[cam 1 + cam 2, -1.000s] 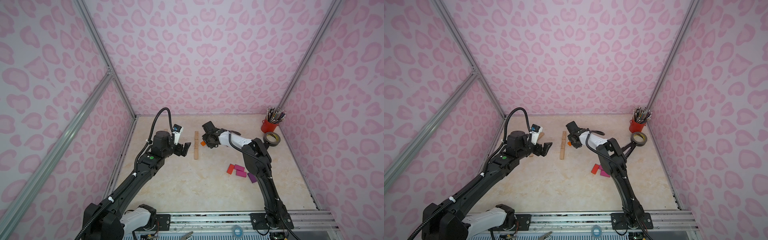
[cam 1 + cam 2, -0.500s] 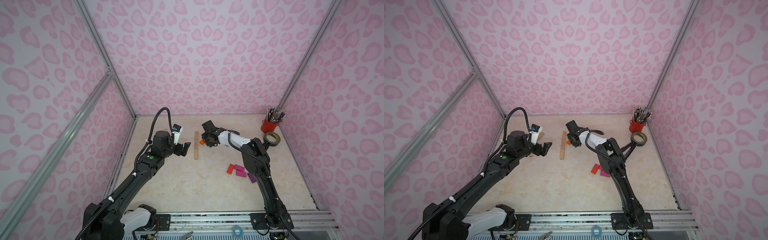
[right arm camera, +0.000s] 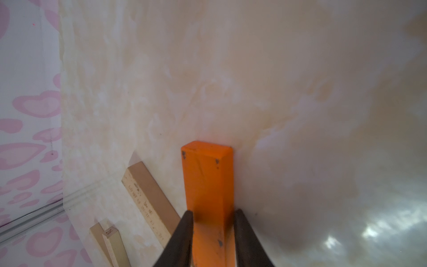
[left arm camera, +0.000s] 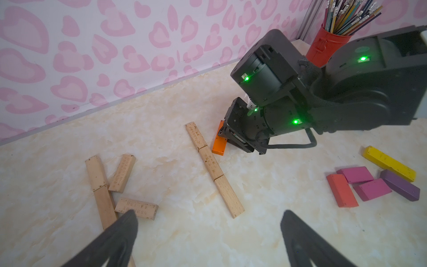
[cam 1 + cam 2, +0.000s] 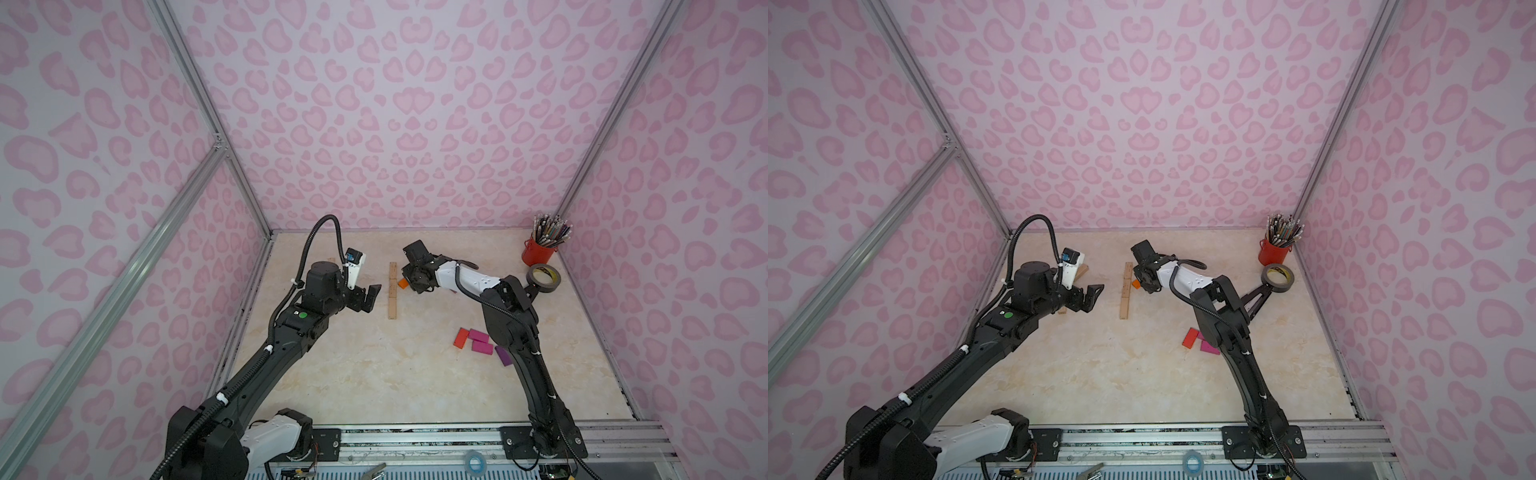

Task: Assemble the letter k with building blocks
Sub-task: Assemble the building block at the center of the board, then pick up the building block from the center of the board.

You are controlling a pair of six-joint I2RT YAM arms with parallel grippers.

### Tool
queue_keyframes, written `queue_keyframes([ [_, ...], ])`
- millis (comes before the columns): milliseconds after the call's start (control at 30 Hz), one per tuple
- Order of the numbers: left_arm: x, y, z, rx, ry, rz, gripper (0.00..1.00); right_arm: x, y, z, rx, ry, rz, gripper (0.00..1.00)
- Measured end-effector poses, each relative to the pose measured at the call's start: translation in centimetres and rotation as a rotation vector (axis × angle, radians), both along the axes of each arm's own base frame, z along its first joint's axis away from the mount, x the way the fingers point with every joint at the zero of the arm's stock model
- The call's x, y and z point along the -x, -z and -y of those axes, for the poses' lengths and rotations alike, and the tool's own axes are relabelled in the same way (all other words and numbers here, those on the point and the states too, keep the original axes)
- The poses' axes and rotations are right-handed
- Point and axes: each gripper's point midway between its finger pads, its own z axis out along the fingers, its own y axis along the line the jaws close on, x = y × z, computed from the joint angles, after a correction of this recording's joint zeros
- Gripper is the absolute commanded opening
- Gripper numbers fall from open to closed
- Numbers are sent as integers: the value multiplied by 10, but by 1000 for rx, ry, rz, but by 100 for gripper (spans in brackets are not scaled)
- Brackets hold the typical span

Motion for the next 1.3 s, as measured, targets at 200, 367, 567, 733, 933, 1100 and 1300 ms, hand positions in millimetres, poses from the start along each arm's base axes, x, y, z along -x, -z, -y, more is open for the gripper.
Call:
queue_keyframes([
  [200,0,0,-1,0,-2,0,99,0,0,0,-2,3,-1,33],
  [367,0,0,-1,0,-3,0,99,0,-1,0,-6,2,-1,36],
  [567,0,0,-1,0,-2,0,99,9,-7,2,-7,-15,-16,48],
  [733,0,0,-1,0,-2,0,99,19,-11,10,7,-29,-24,55],
  [933,0,-2,-1,2,-2,5,99,30,-48,30,56,-112,50,63],
  [1100,5,-8,-2,15,1,30,99,39,-71,82,149,-261,154,64],
  [1300,13,-18,1,49,27,71,99,67,-100,169,328,-442,258,66],
])
